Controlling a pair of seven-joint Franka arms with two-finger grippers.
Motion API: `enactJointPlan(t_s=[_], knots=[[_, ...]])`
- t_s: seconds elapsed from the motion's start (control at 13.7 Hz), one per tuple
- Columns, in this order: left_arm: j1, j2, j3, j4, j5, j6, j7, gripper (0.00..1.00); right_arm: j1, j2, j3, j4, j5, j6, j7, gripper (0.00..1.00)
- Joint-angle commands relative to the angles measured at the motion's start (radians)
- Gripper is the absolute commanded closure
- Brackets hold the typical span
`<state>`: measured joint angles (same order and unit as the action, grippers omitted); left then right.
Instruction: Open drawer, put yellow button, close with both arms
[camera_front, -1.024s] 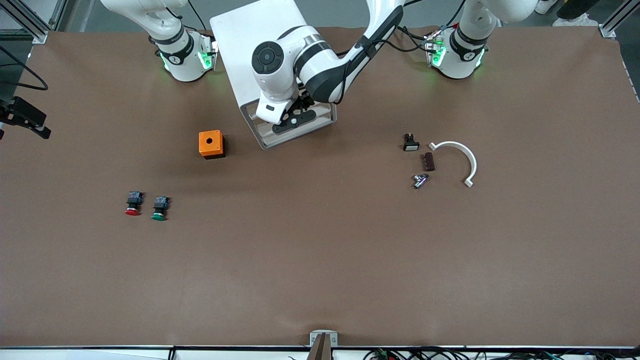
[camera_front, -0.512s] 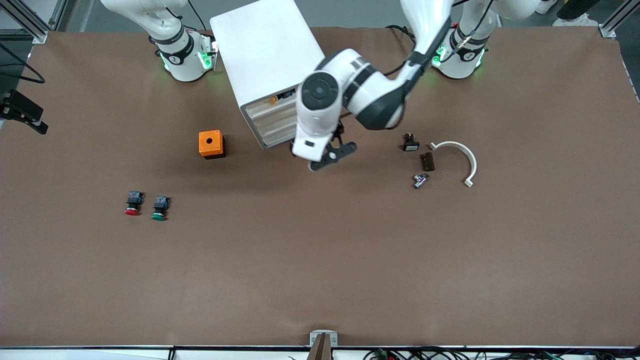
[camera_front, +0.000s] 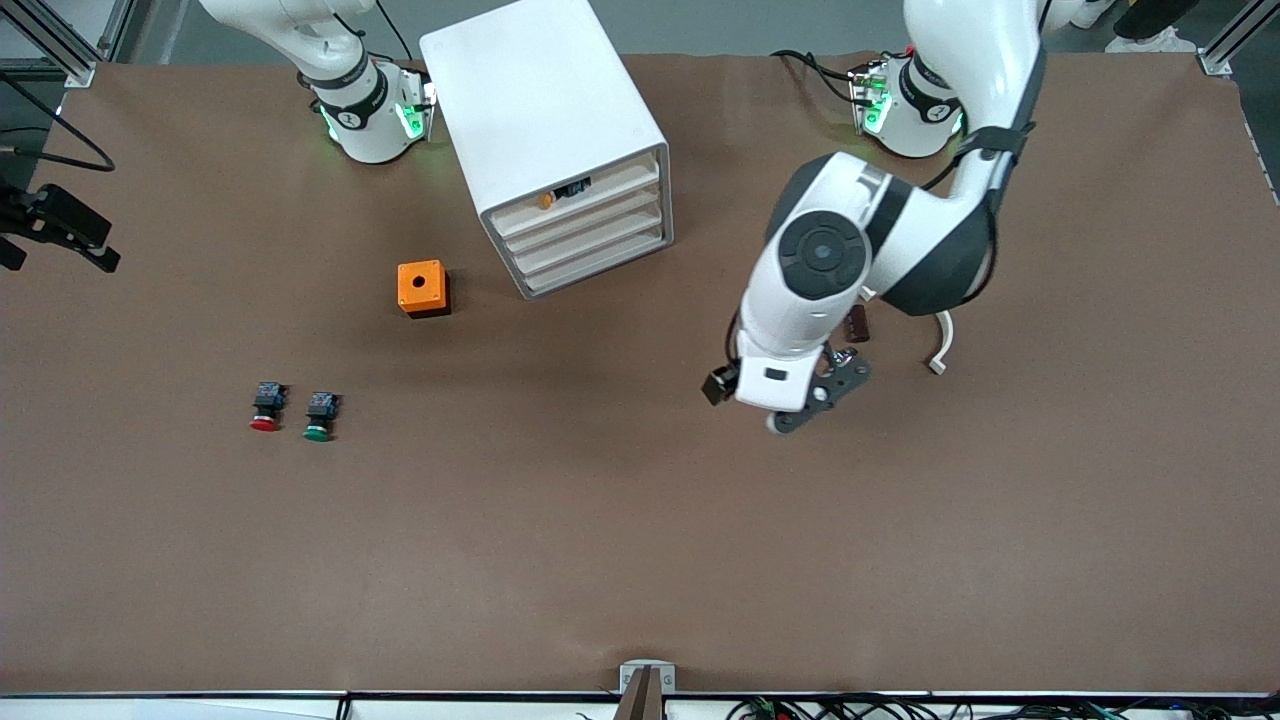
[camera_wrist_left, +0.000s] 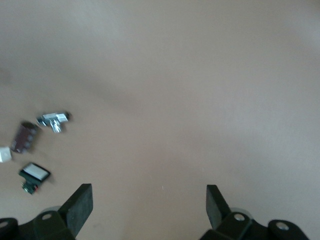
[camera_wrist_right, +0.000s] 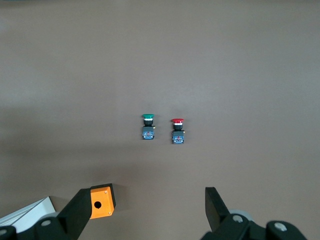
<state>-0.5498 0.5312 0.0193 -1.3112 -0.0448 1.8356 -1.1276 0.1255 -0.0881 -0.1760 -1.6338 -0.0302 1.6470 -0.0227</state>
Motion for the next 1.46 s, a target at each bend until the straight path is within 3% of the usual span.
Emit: enactJointPlan(t_s=[0.0,0.22,0.95,1.39], knots=[[0.076,-0.071,-0.012,-0.023,0.026,-0.024,0.02,0.0,0.003,0.015,0.001,0.028,-0.002,-0.013,0.018,0.0],[0.168,-0.12,-0.015,-0.023,0.026,-0.044,0.151,0.0,0.0,0.015,0.0,0.028,0.0,-0.012,0.02,0.0],[0.393,-0.299,-0.018,-0.039,0.025,-0.285,0.713,0.0,0.005,0.018,-0.002,0.028,0.007,-0.016,0.026,0.0],[0.442,-0.467,-0.018,-0.209,0.036,-0.282,0.853,0.0,0.005,0.019,-0.002,0.028,0.007,-0.019,0.027,0.0]])
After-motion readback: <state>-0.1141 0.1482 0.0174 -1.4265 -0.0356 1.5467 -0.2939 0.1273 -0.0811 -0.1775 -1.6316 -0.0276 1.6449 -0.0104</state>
